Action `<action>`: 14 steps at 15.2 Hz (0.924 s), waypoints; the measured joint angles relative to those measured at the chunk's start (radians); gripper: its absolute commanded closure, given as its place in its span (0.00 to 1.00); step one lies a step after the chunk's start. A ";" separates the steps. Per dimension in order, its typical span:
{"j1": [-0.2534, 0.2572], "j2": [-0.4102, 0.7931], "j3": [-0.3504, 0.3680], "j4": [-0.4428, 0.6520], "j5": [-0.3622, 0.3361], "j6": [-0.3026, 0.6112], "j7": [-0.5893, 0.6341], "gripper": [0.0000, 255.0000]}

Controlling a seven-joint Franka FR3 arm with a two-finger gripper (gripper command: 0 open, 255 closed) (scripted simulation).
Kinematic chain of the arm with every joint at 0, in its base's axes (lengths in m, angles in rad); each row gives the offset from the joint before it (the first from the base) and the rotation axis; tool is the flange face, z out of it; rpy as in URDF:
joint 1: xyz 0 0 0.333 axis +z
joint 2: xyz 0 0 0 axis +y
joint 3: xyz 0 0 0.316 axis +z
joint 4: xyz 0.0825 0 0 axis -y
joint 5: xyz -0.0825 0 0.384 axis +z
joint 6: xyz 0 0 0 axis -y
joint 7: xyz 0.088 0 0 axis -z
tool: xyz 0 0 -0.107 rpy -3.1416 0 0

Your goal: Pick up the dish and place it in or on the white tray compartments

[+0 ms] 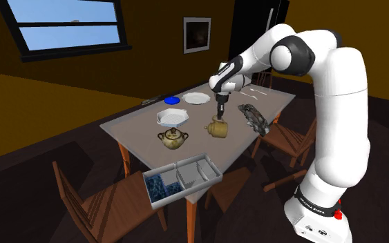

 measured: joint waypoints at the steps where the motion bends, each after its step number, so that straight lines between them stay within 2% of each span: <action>1: 0.019 -0.021 0.000 -0.037 -0.008 0.017 0.019 1.00; 10: 0.186 -0.208 0.016 -0.283 -0.103 0.094 0.243 1.00; 14: 0.249 -0.260 0.039 -0.360 -0.138 0.129 0.351 1.00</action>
